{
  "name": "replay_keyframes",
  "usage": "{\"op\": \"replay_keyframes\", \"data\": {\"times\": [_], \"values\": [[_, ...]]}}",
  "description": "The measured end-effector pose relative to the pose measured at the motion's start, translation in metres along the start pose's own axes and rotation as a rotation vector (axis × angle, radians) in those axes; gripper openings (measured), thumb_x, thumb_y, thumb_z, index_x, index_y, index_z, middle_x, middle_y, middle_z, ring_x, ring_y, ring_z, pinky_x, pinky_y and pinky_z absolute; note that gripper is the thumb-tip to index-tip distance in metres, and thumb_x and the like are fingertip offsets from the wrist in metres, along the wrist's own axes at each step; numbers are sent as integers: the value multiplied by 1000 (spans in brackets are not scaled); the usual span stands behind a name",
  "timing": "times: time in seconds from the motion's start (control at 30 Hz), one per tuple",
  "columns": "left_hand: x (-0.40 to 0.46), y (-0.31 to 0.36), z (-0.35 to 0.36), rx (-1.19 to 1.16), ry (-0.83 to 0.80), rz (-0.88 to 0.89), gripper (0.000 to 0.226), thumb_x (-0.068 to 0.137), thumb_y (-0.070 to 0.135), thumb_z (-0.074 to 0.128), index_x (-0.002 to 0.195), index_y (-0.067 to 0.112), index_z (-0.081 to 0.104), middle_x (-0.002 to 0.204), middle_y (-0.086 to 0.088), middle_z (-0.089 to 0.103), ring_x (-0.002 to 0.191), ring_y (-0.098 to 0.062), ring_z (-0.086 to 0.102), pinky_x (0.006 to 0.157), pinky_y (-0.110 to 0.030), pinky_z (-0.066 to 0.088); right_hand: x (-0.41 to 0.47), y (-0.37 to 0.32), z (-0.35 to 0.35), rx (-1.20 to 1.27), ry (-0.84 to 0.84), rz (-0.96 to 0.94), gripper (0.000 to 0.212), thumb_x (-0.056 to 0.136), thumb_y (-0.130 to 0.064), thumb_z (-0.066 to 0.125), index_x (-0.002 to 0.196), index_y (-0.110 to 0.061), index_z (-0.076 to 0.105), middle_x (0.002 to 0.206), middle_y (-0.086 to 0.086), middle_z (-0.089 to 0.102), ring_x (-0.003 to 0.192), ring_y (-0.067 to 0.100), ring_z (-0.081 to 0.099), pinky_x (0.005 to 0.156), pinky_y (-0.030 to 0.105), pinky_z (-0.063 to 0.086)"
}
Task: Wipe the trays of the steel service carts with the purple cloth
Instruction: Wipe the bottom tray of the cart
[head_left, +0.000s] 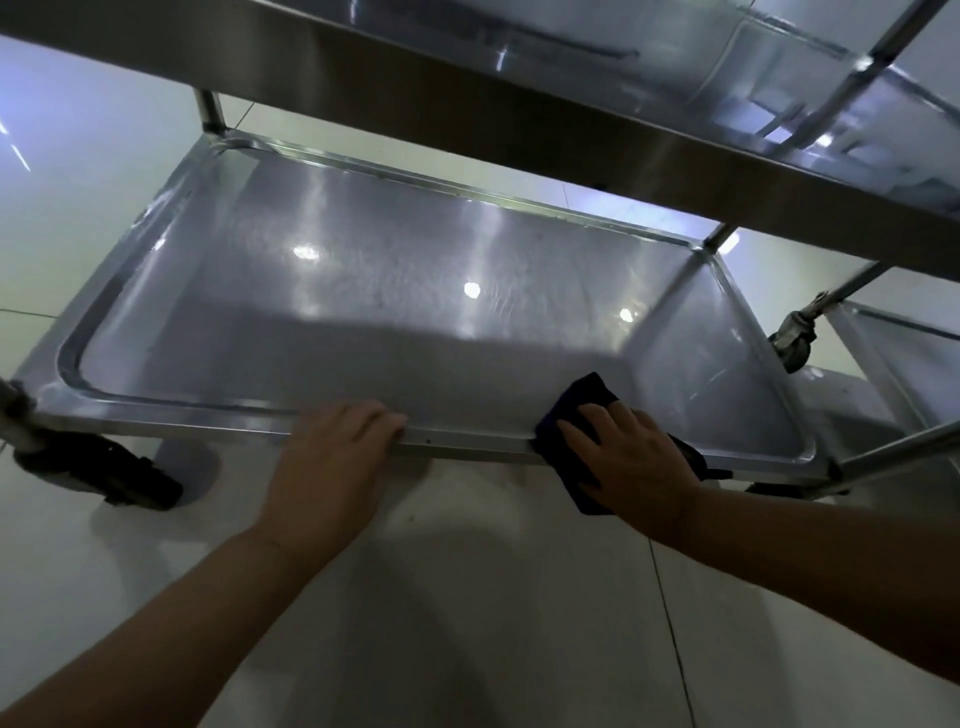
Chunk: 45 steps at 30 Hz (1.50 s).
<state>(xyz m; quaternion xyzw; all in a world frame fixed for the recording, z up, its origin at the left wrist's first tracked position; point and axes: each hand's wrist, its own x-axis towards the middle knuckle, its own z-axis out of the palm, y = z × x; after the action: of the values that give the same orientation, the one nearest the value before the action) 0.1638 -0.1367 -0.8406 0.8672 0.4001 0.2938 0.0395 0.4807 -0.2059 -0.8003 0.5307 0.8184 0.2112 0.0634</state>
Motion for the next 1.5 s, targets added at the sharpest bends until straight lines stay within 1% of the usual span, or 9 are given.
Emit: {"op": "replay_keyframes", "data": {"times": [0.2, 0.33, 0.5, 0.7, 1.0, 1.17, 1.3, 1.4, 1.5], "values": [[29, 61, 33, -88, -131, 62, 41, 73, 17, 43, 104, 11, 67, 96, -6, 62, 89, -27, 56, 79, -34, 37, -2, -2, -4, 4, -28, 37, 92, 50, -41, 90, 125, -14, 43, 109, 17, 60, 83, 34, 59, 61, 43, 53], [30, 67, 40, -170, -146, -53, 35, 66, 9, 56, 99, 11, 67, 94, -6, 60, 87, -27, 55, 77, -31, 36, 4, -29, 6, 22, 9, 209, 99, 45, -37, 92, 128, -20, 42, 117, 15, 56, 90, 34, 52, 71, 45, 49], [26, 62, 37, -138, -111, -43, 33, 72, 24, 47, 97, 11, 65, 90, -8, 59, 88, -20, 43, 72, -28, 28, 10, -49, 15, 83, 122, 239, 76, 62, -40, 84, 128, -22, 51, 119, 13, 59, 94, 33, 54, 77, 44, 48], [21, 60, 42, -53, -111, -67, 32, 79, 30, 48, 100, 12, 63, 94, -10, 59, 91, -24, 46, 77, -34, 31, -25, -4, 34, 50, 191, 107, 64, 72, -38, 77, 127, -19, 51, 118, 11, 62, 93, 30, 57, 75, 41, 48], [24, 69, 46, -23, -99, -57, 33, 84, 29, 47, 102, 7, 64, 97, -12, 57, 92, -31, 49, 79, -33, 30, -128, 93, 52, 52, 72, 360, 81, 56, -37, 90, 123, -18, 48, 113, 16, 61, 98, 33, 42, 78, 45, 48], [38, 96, 45, 14, -127, -62, 30, 77, 29, 45, 93, 11, 63, 94, -8, 59, 88, -29, 49, 74, -37, 30, -143, 91, 54, 116, 79, 528, 83, 53, -29, 92, 122, -18, 48, 112, 19, 61, 102, 35, 41, 84, 49, 42], [48, 122, 61, 10, -213, 69, 44, 71, 21, 59, 114, 12, 62, 107, -7, 60, 96, -23, 44, 79, -34, 33, -121, 60, 47, 90, 112, 516, 77, 58, -35, 86, 123, -22, 47, 112, 17, 61, 100, 35, 40, 82, 49, 44], [54, 135, 73, -1, -252, 140, 55, 65, 5, 77, 118, 7, 64, 107, -9, 61, 97, -22, 44, 81, -30, 31, -94, 35, 42, 72, 101, 450, 72, 65, -45, 77, 125, -24, 45, 115, 13, 60, 98, 33, 43, 83, 45, 39], [55, 143, 80, -26, -209, 152, 45, 73, 9, 69, 118, 5, 64, 105, -10, 60, 95, -22, 44, 79, -29, 30, -84, 33, 41, 67, 117, 349, 67, 70, -47, 74, 126, -23, 45, 114, 10, 60, 96, 31, 47, 79, 43, 45]]}}
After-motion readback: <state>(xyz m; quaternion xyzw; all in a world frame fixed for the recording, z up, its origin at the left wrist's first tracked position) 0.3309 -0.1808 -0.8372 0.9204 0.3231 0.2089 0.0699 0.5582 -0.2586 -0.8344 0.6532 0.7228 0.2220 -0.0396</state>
